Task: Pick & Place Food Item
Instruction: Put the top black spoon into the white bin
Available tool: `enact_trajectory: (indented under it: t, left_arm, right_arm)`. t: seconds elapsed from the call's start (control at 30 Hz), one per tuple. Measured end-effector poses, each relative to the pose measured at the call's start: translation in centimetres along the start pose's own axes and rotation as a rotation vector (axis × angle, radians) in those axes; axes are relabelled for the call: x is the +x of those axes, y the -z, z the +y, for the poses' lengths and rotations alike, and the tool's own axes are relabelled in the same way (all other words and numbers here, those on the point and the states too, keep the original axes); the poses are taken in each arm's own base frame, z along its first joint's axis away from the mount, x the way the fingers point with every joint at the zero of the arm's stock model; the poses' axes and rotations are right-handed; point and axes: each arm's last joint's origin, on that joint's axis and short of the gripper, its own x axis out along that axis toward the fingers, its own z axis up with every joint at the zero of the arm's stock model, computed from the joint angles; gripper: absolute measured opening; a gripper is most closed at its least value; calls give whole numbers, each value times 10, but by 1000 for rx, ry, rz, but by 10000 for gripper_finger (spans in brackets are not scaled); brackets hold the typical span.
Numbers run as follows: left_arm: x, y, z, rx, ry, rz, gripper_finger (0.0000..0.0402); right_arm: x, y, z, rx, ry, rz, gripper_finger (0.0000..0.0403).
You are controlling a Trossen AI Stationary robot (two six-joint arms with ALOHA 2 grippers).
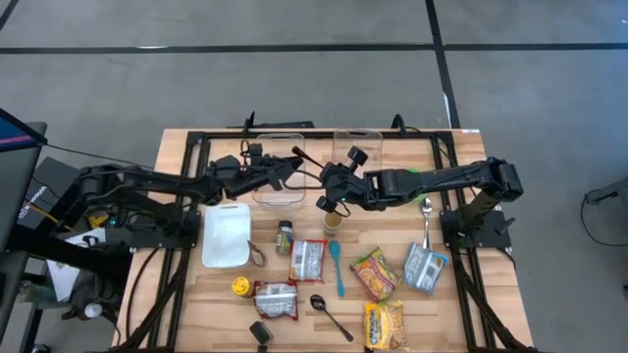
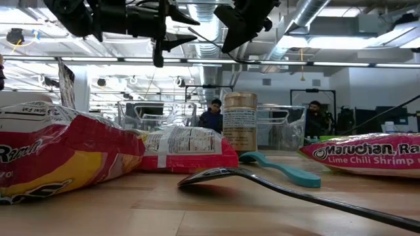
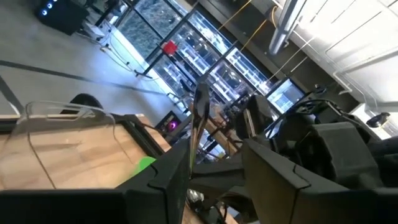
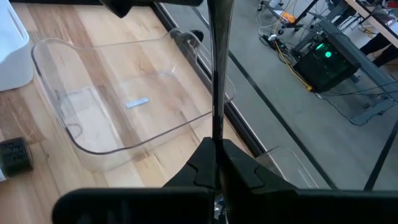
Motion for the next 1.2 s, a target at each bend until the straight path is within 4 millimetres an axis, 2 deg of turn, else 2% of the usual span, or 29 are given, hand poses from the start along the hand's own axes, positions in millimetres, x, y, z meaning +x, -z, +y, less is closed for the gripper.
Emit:
enact_trajectory:
  t: [0.63, 1.2]
  left_arm:
    - [3, -4, 1, -1, -44, -51, 136]
    - [3, -2, 3, 6, -64, -31, 10]
  right_arm:
    - [-3, 3, 3, -31, -5, 15, 1]
    - [-5, 3, 5, -43, -12, 12, 3]
